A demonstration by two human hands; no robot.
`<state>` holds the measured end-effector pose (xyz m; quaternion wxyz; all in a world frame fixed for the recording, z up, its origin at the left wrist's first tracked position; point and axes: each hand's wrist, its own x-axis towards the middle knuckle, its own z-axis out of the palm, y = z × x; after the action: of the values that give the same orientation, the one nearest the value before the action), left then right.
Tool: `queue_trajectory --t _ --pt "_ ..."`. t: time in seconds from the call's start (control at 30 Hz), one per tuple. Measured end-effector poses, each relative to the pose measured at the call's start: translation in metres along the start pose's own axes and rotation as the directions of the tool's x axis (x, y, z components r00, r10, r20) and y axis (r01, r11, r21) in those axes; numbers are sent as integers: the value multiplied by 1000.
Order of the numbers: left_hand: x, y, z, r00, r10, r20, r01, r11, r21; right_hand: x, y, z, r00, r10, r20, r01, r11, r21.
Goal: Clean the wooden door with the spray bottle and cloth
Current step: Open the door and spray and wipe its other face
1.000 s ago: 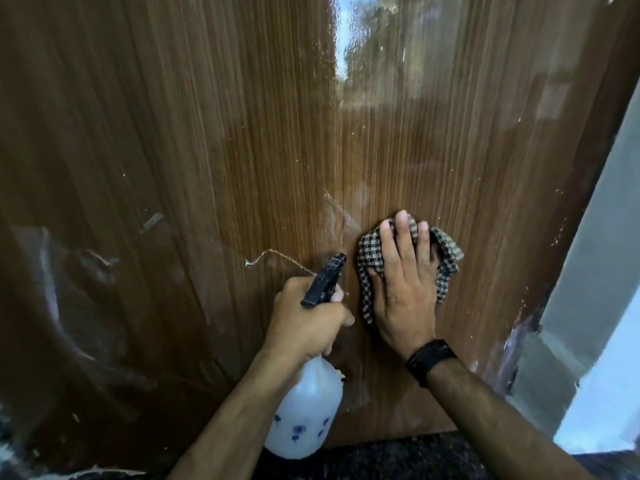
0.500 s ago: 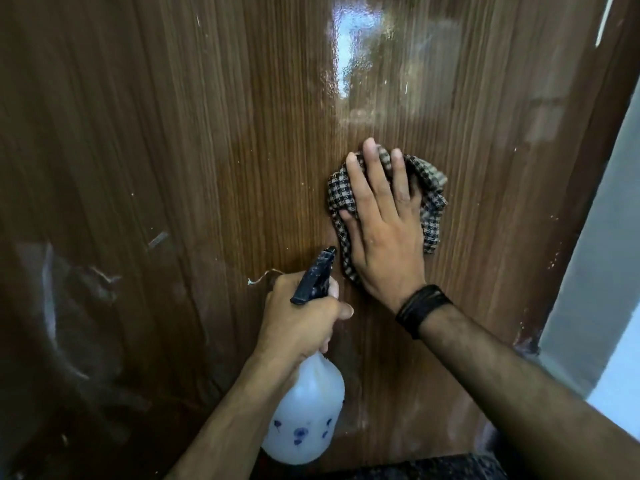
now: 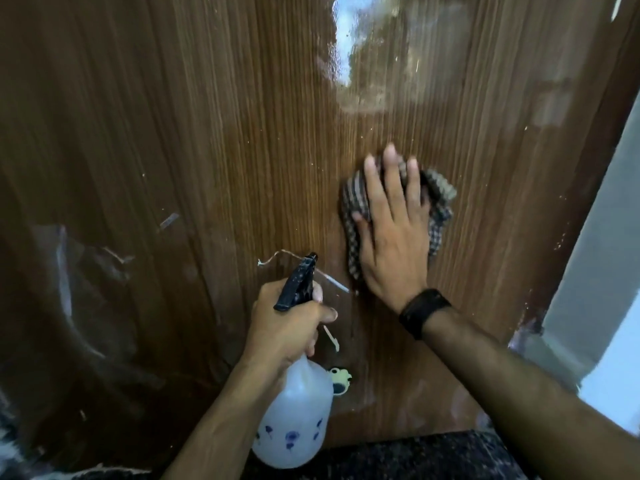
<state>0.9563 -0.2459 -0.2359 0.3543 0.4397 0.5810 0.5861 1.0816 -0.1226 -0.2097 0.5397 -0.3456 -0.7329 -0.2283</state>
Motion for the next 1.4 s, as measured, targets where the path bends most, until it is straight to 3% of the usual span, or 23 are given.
queue_trajectory --t 0.13,0.33,0.43,0.6,0.83,1.17,1.4 --pt "1 -7 -7 1000 -20 -8 20 1000 9 24 -13 3 990 -137 -12 137 990 -43" --pt "-3 -21 -7 998 -56 2 56 998 10 -51 15 11 932 -324 159 332 943 -23" --pt "-8 -32 -5 996 -86 14 86 996 34 -102 30 19 961 -218 172 226 974 -32" --pt "-16 -48 2 993 -112 38 108 990 93 -132 32 31 998 53 41 -53 999 4" --pt "-12 -48 5 996 -89 6 88 990 114 -134 19 42 989 144 -23 -143 988 51" --pt "-12 -47 -3 998 -66 6 65 993 97 -134 4 41 994 70 88 -75 996 53" --pt "-8 -42 -11 998 -43 -49 43 999 15 -49 -36 35 990 -133 35 131 990 52"
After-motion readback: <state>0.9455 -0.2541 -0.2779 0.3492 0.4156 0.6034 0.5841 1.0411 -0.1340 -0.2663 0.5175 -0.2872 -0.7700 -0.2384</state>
